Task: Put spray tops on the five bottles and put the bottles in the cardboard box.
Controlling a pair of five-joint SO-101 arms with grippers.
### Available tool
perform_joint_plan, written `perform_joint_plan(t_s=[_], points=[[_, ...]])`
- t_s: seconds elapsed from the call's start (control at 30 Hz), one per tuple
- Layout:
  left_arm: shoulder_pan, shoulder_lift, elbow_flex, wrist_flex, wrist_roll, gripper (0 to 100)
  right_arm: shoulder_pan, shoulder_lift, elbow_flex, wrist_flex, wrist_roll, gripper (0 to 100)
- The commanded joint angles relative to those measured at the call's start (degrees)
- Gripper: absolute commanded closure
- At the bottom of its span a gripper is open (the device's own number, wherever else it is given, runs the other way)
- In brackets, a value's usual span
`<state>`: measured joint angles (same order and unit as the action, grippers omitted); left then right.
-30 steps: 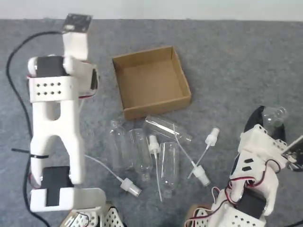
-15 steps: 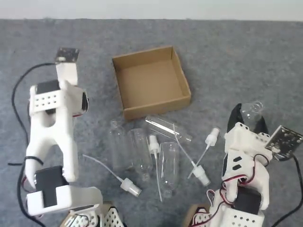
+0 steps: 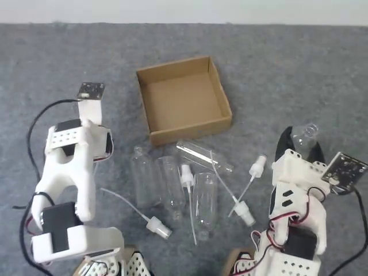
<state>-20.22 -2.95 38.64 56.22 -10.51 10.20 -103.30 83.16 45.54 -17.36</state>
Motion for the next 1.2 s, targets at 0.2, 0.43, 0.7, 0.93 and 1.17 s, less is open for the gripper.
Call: perform_joint_plan(t_s=[0.2, 0.43, 0.7, 0.93, 1.17], points=[[-5.19, -3.16, -0.4, -0.97, -0.79, 84, -0.66, -0.22, -0.88, 0.04, 1.14, 98.9], [-5.01, -3.08, -0.66, 0.97, -5.36, 83, -0.66, -0.22, -0.88, 0.04, 1.14, 98.9], [-4.84, 4.4, -4.44, 1.23, -5.1, 83, -0.75, -0.22, -0.79, 0.04, 3.34, 98.9], [-5.19, 14.33, -14.2, 6.77, -5.01, 84, -0.75, -0.22, -0.79, 0.04, 3.34, 98.9], [-4.66, 16.62, -17.01, 6.86, -5.27, 91, -0.75, -0.22, -0.79, 0.04, 3.34, 98.9]])
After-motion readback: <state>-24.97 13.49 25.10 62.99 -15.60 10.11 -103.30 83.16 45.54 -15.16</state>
